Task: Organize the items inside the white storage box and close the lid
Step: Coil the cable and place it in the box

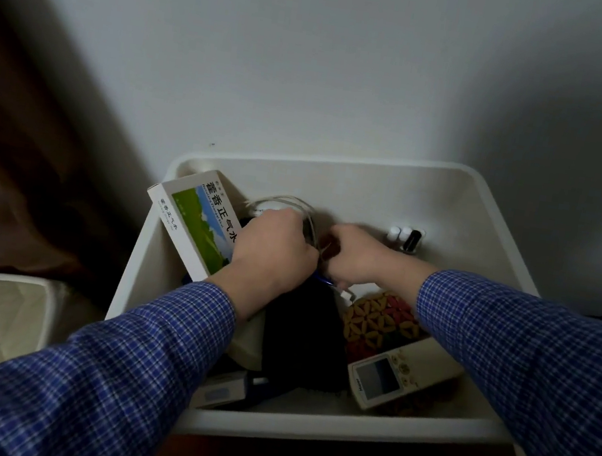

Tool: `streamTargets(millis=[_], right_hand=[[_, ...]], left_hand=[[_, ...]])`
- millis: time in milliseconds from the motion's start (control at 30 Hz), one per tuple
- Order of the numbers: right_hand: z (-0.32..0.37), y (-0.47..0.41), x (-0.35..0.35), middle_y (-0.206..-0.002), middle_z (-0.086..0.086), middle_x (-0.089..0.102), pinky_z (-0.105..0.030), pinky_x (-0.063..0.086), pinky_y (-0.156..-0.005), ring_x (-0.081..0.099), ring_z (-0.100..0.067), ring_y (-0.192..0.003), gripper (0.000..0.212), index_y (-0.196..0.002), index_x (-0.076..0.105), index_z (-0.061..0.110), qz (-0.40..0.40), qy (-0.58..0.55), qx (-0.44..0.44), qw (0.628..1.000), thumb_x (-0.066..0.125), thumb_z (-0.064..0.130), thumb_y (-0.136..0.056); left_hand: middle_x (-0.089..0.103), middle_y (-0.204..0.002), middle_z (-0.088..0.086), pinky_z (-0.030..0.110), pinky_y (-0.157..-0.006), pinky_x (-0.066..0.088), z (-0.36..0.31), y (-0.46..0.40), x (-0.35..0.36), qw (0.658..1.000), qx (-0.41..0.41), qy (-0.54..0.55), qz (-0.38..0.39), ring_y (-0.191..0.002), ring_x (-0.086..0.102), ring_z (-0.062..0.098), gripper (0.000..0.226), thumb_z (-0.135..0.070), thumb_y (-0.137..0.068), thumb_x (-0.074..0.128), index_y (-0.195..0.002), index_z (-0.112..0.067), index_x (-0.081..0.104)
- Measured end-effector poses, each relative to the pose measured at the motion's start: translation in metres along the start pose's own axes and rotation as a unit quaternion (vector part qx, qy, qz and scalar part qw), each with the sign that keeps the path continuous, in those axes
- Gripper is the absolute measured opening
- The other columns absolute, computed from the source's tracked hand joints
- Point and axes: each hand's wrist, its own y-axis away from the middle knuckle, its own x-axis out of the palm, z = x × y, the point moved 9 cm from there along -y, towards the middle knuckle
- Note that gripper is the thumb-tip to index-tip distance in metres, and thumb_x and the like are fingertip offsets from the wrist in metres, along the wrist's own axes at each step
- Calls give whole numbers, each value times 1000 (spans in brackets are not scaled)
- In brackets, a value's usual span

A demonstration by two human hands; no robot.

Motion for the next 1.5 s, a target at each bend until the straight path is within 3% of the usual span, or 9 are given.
streamTargets(millis=[133,367,633,833,967,1067,1267,1400,1500], right_hand=[[3,6,9,-93,-16,70,-44,64,-71,72,-30,-76,32,-113,63,4,30,-31,6,999,56,20,-87],[7,13,12,-62,-1,61,-41,63,-72,62,-19,-62,47,-100,66,18,46,-24,-4,999,58,48,-64],[15,11,14,-78,-6,64,-27,57,-57,62,-18,-65,4,-92,66,19,44,-6,-50,998,68,21,-91],[12,20,6,-78,-6,65,-29,56,-54,64,-19,-63,12,-81,58,17,33,48,-64,996,61,8,-90],[1,27,10,-91,-20,72,-35,54,-62,64,-18,-59,22,-93,61,14,74,-78,-22,994,42,2,-98],[-1,33,17,-84,-9,66,-30,56,-57,64,-15,-57,23,-92,61,17,91,-103,-18,990,41,6,-96],[-10,42,21,-92,-8,65,-26,57,-58,70,-13,-63,7,-97,59,18,91,-98,-12,991,53,14,-99],[-13,51,18,-93,-8,64,-27,59,-67,72,-13,-71,10,-97,56,18,96,-48,-24,994,50,12,-100],[-8,56,20,-86,-7,66,-23,55,-57,68,-10,-62,11,-95,53,17,85,38,-42,995,44,16,-102]], left_hand=[[52,-63,0,26,-53,38,-5,5,-14,1000,4,-14,-24,-57,51,20,23,-26,-75,61,-59,-17,48],[34,-56,-3,25,-47,27,-26,13,-46,989,58,-112,-84,-46,33,18,33,-21,-75,60,-57,-19,33],[39,-59,-5,27,-47,31,-21,21,-53,982,92,-138,-90,-50,37,14,35,-10,-78,60,-59,-25,33],[47,-54,0,25,-46,32,5,19,-77,990,67,31,-122,-50,47,17,31,-17,-79,60,-55,-18,42],[40,-48,-1,25,-46,27,18,6,-76,991,23,97,-85,-48,40,16,37,-16,-78,61,-50,-17,37],[48,-49,3,29,-46,43,23,0,-66,988,-8,146,-43,-49,54,25,30,-16,-78,60,-54,-14,42],[59,-47,4,26,-40,49,37,1,-28,916,-138,371,68,-37,57,16,8,-6,-85,54,-92,-4,58],[55,-41,2,27,-41,47,36,1,-22,887,-165,424,78,-39,53,21,13,-4,-86,48,-87,-3,61],[53,-37,-1,25,-41,46,35,-2,-31,852,-190,487,34,-40,50,20,11,-3,-88,49,-82,-4,59]])
